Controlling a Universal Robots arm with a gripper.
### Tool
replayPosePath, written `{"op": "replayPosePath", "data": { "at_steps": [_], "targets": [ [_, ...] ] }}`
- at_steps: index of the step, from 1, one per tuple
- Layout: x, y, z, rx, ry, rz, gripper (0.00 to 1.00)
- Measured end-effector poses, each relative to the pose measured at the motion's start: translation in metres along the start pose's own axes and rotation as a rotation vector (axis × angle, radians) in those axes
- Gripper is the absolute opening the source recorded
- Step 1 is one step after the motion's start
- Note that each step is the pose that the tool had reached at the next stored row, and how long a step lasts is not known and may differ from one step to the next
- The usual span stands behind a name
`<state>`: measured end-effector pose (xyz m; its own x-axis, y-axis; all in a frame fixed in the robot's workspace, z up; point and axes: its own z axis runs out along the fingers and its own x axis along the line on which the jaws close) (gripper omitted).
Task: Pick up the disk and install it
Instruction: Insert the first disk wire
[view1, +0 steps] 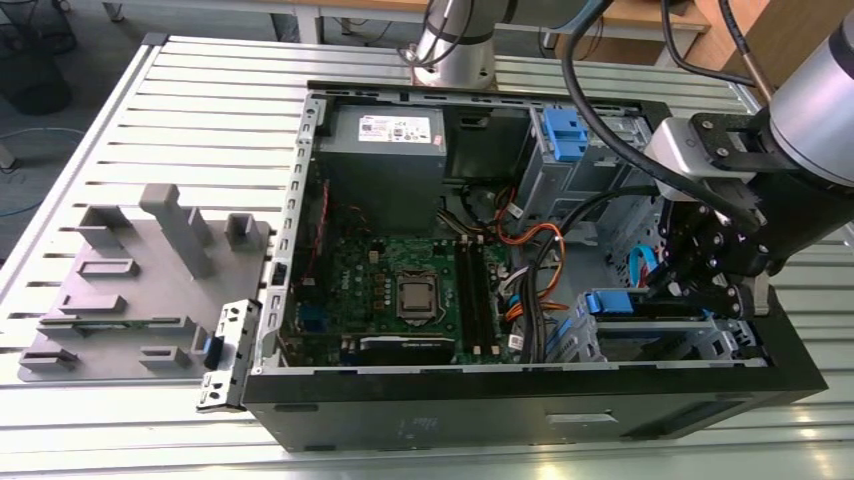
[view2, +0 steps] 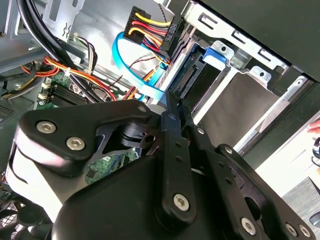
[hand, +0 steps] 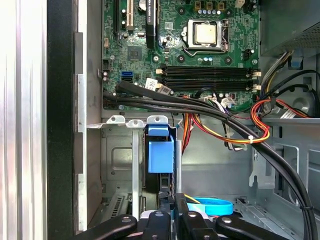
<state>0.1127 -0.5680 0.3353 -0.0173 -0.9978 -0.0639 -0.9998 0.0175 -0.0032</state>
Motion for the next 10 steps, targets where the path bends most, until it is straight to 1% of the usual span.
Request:
{"op": "replayPosePath", "data": {
  "at_steps": [4, 10],
  "targets": [
    [0.0000, 0.0000, 0.0001, 0.0000, -0.0001, 0.000, 0.16],
    [0.0000, 0.0000, -0.0019, 0.0000, 0.0000, 0.000, 0.16]
  ]
}}
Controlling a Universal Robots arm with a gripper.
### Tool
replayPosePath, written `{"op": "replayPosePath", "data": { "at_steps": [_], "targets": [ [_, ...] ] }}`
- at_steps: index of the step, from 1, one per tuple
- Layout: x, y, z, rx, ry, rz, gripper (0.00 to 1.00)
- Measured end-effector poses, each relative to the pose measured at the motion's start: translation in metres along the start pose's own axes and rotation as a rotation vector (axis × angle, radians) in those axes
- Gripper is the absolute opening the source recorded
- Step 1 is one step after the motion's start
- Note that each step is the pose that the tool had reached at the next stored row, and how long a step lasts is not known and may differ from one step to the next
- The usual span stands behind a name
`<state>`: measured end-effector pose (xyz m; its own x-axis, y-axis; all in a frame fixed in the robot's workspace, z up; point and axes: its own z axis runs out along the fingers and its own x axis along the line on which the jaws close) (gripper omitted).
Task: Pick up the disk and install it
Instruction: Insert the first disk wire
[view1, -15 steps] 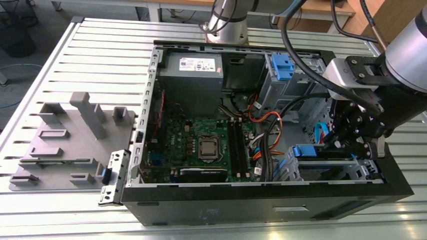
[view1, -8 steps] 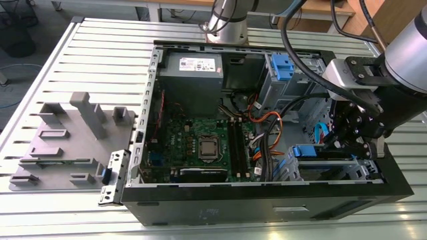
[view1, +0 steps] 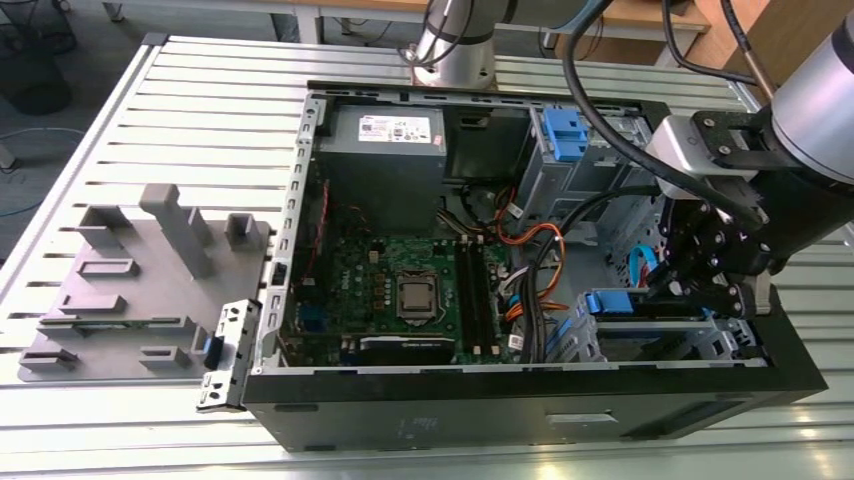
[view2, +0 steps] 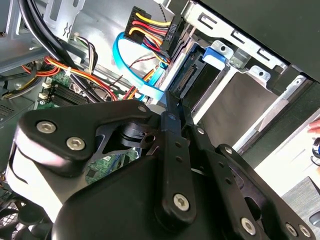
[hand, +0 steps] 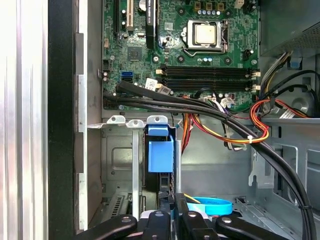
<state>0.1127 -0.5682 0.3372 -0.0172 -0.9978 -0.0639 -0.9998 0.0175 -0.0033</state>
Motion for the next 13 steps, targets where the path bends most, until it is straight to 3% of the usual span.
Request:
{"op": "replayPosePath", "data": {
  "at_steps": [13],
  "targets": [
    [0.0010, 0.0000, 0.0031, 0.0000, -0.0004, 0.000, 0.16]
  ]
}}
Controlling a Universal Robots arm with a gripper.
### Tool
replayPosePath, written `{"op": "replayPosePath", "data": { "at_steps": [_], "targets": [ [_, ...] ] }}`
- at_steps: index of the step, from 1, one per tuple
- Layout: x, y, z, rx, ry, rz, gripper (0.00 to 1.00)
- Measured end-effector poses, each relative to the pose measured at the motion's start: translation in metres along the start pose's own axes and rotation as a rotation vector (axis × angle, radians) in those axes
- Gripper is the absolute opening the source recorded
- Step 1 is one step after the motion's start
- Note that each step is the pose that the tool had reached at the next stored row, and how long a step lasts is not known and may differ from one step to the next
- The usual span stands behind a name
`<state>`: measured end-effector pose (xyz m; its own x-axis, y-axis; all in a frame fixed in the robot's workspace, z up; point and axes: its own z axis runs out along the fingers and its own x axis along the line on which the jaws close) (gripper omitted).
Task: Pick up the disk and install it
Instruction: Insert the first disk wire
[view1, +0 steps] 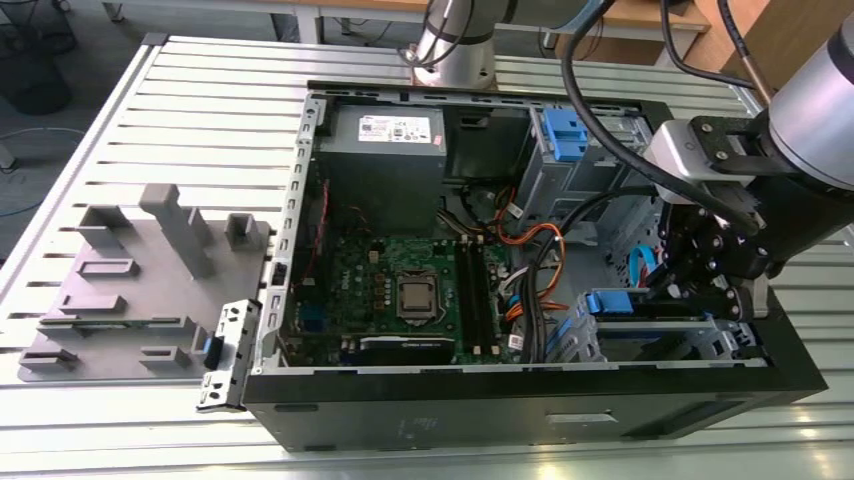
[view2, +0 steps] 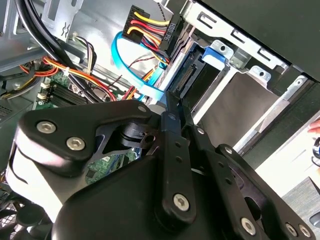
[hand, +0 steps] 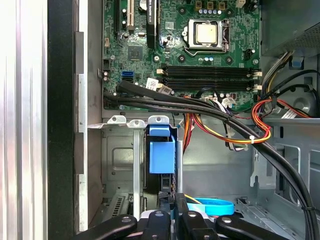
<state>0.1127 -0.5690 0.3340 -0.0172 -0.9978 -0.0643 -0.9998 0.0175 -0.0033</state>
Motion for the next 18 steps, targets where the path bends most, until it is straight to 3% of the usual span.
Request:
{"op": "replayPosePath", "data": {
  "at_steps": [18],
  "targets": [
    [0.0003, 0.0000, 0.0043, 0.0000, 0.0006, 0.000, 0.16]
  ]
}}
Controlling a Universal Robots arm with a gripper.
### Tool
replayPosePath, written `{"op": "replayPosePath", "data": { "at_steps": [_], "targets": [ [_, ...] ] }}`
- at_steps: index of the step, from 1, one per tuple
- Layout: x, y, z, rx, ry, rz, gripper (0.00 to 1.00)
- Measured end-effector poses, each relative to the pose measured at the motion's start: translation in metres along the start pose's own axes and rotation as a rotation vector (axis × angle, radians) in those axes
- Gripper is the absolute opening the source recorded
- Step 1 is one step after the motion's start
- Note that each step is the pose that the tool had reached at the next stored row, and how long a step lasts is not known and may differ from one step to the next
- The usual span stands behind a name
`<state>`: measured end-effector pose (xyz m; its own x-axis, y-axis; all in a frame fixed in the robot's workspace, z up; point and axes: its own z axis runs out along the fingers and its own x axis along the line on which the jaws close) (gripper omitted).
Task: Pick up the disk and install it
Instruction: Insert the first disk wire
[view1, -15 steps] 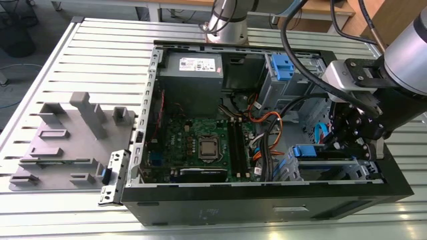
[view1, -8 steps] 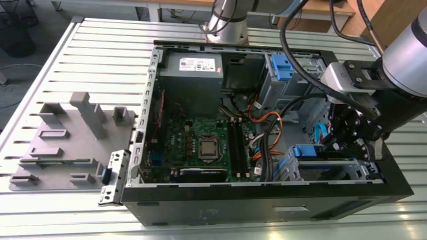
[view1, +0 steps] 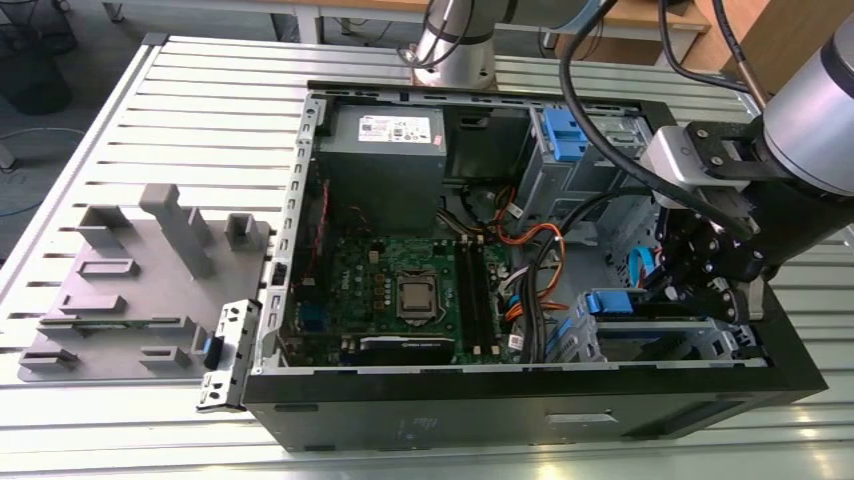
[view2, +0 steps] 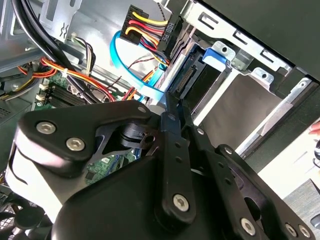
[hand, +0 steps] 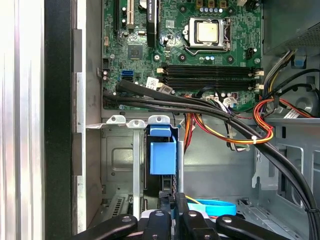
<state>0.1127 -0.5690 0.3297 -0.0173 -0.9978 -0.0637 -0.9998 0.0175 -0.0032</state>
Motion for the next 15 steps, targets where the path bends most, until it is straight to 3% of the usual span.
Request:
{"op": "replayPosePath", "data": {
  "at_steps": [15],
  "targets": [
    [-0.0001, 0.0000, -0.0008, 0.0000, -0.0001, 0.000, 0.24]
  ]
}}
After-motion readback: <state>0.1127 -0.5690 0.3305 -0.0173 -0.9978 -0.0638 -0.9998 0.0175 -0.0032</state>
